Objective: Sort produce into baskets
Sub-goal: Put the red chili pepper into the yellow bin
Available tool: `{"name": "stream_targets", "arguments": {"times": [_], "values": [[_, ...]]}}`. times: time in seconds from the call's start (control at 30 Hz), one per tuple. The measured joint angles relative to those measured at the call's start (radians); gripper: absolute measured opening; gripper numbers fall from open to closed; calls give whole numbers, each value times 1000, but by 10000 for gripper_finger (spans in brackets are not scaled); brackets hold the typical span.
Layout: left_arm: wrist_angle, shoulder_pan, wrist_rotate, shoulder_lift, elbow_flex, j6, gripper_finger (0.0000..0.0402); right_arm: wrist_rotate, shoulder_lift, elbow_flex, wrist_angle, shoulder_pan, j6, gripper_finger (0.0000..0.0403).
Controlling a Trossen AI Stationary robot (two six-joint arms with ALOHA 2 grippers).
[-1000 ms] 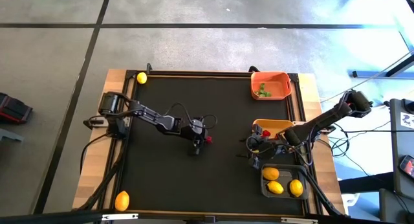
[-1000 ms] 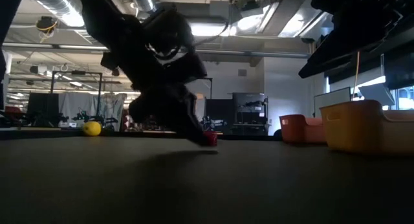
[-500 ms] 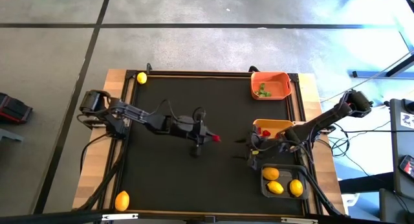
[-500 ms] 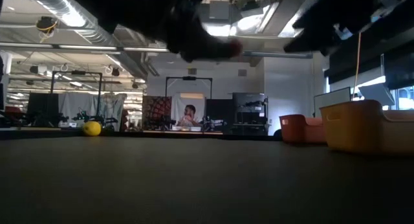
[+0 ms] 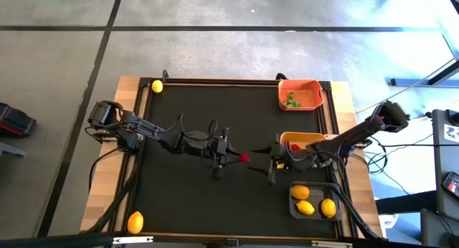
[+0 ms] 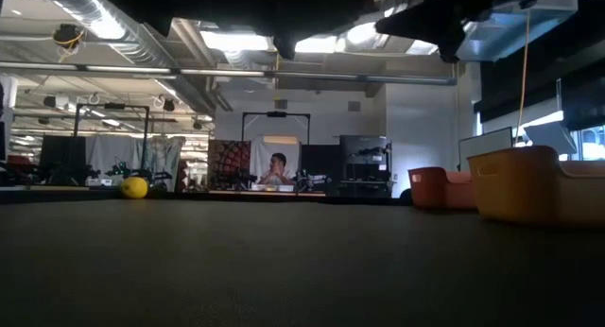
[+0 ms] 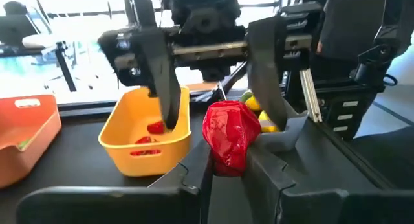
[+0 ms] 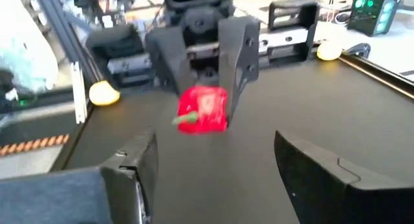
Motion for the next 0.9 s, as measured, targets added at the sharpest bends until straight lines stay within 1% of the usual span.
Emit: {"name": "stream_targets", "arguments": {"times": [0.07, 0.13, 0.3, 0.47, 0.57, 0.7, 0.9], "values": [[7, -4, -1, 0, 0, 7, 68, -10, 18, 0, 47, -11, 0, 234], [5, -4, -1, 0, 0, 7, 69, -22, 33, 0, 86, -24, -1, 217], [3, -4, -1, 0, 0, 12, 68, -92, 71, 0, 133, -54, 0, 153], [6, -3, -2, 0, 0, 20, 71, -95, 79, 0, 164, -54, -19, 87], [6, -4, -2, 0, 0, 28, 71, -95, 79, 0, 172, -52, -39, 56], [4, -4, 0, 0, 0, 27, 72, -94, 79, 0, 170, -52, -53, 34], [2, -5, 0, 0, 0, 28, 77, -91, 79, -1, 165, -52, -84, 15]]}}
